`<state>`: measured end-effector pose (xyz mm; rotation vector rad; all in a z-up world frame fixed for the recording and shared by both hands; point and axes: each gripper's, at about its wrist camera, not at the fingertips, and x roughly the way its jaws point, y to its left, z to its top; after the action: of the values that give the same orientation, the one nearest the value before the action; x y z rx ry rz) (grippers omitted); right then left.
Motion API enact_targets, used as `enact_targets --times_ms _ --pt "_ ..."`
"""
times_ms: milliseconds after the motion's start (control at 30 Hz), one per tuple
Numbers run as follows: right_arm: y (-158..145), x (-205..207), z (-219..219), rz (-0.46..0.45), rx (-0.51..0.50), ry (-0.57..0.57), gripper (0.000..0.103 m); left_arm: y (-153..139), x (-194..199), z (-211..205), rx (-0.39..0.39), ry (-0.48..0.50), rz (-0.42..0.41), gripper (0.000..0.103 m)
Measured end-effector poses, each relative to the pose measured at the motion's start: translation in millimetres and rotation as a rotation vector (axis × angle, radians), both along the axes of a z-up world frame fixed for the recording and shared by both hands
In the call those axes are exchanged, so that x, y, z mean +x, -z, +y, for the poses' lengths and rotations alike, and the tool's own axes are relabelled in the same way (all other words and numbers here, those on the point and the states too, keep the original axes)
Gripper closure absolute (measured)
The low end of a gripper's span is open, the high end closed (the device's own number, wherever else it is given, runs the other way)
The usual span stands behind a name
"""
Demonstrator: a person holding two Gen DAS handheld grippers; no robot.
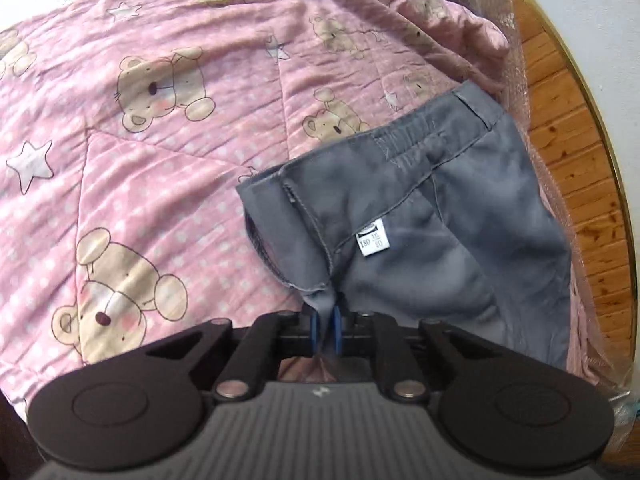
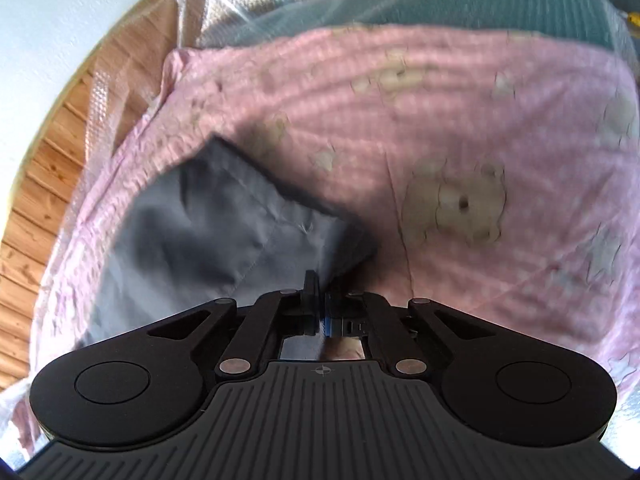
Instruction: Fold clothes
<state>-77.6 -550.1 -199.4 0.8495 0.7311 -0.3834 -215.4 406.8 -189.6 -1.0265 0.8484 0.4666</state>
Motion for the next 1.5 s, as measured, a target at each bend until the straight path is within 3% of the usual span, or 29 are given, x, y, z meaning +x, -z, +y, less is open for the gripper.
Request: enact_targets --times_ms 67,133,167,200,233,267,300,433,533,567,667,733,900,1033,1133,1167,1267,1367,1500 --pt "2 -3 -2 -0.046 0.028 0.016 0.086 -4 3 -2 0.002 0.007 -0.025 0.076" --pt "1 0 0 -0.076 0.05 0.009 0.067 -9 10 -4 0.02 0.024 -0.021 0.072" --pt "1 4 2 -0.052 0.029 0.004 0.066 -12 15 -5 0.033 0.034 -0.014 0.071" --pt "-4 10 7 -0.022 -0.03 0.002 0.086 -15 19 -7 0.046 0.042 -0.009 0.073" --pt "-12 17 12 0.007 -0.103 0.003 0.099 -18 21 -6 0.053 0.041 -0.008 0.077" --pt "-23 24 17 0.011 -0.161 0.0 0.101 -21 23 -6 0.06 0.039 -0.006 0.089" --pt "-35 31 23 0.001 -0.212 -0.004 0.102 -24 25 -6 0.067 0.037 -0.005 0.093" --pt "-95 59 51 -0.111 -0.368 -0.127 0.103 -32 29 -6 0.083 0.042 0.003 0.095" --pt "-122 64 59 -0.19 -0.435 -0.163 0.103 -20 28 -5 0.063 0.022 0.03 0.094" --pt "-116 67 55 -0.161 -0.437 -0.161 0.103 -15 28 -6 0.059 0.019 0.043 0.091" --pt "-55 82 29 0.098 -0.349 -0.152 0.101 -8 29 -7 0.057 0.007 0.058 0.086" --pt "-27 80 18 0.18 -0.307 -0.141 0.098 -10 29 -7 0.054 0.008 0.065 0.085" --pt "-39 69 22 0.146 -0.354 -0.079 0.083 -13 30 -10 0.075 0.011 0.087 0.081" --pt "-66 85 42 0.167 -0.526 -0.128 0.087 -13 33 -13 0.089 0.004 0.096 0.08" --pt "-79 105 53 0.205 -0.595 -0.196 0.087 -14 33 -15 0.097 0.001 0.096 0.08" --pt "-77 111 53 0.233 -0.596 -0.216 0.08 -13 32 -15 0.094 -0.004 0.094 0.08" --pt "-63 108 37 0.303 -0.533 -0.188 0.076 -13 30 -15 0.089 -0.014 0.088 0.08" --pt "-56 90 24 0.264 -0.443 -0.153 0.092 -12 29 -16 0.089 -0.017 0.084 0.08" --pt "-74 93 28 0.188 -0.483 -0.201 0.095 -12 30 -15 0.093 -0.014 0.083 0.079"
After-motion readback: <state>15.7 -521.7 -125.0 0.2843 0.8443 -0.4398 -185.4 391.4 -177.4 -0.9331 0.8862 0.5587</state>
